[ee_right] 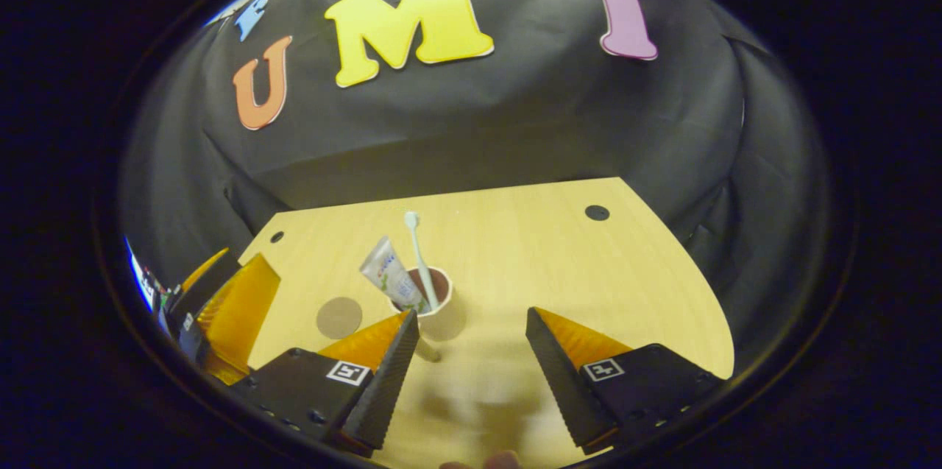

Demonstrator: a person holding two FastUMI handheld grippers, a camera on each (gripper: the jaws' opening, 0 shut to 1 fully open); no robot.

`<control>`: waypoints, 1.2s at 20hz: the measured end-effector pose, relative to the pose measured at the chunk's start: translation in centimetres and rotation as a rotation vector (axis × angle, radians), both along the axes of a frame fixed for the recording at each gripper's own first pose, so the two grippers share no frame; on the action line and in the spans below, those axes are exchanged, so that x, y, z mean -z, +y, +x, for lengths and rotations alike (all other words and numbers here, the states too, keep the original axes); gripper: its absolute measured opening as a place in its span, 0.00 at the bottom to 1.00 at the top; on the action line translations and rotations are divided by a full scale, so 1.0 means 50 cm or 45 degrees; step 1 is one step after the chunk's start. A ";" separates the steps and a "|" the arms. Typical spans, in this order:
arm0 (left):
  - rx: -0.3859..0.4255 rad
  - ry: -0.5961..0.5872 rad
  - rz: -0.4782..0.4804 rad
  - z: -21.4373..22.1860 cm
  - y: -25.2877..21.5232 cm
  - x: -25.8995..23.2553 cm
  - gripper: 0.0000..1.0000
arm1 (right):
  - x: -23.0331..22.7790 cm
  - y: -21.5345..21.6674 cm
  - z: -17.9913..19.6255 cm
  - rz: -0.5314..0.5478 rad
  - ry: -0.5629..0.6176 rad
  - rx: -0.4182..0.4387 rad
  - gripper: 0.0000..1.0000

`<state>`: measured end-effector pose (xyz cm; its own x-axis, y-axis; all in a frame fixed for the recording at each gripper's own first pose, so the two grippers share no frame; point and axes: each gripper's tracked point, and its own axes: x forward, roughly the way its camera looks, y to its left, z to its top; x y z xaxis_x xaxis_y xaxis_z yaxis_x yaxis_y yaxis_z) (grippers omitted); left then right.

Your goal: Put the toothbrush and toothpaste on the desktop into the cup, then pick up the cup and place it on the coaster on the desktop.

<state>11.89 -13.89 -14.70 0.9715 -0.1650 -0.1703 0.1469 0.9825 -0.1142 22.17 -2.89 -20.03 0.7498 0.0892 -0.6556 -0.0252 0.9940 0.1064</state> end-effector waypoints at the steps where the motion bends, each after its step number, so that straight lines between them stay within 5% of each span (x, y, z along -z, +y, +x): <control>1: -0.010 0.001 0.005 -0.007 0.022 -0.017 0.98 | 0.000 0.024 0.002 -0.008 0.027 -0.014 0.89; 9: -0.117 0.059 -0.038 -0.075 0.175 -0.086 0.98 | 0.082 0.132 0.023 -0.045 0.371 -0.008 0.89; 22: -0.342 0.154 0.045 -0.099 0.375 -0.060 0.98 | 0.285 0.118 0.048 -0.084 0.858 0.067 0.89; 24: -0.363 0.166 0.039 -0.100 0.380 -0.058 0.98 | 0.290 0.114 0.049 -0.083 0.887 0.072 0.82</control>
<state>6.89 5.13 -11.82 0.9475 0.1182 -0.2971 -0.1490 0.9853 -0.0833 24.61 2.81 -34.53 0.1554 0.0069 -0.9878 0.0791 0.9967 0.0194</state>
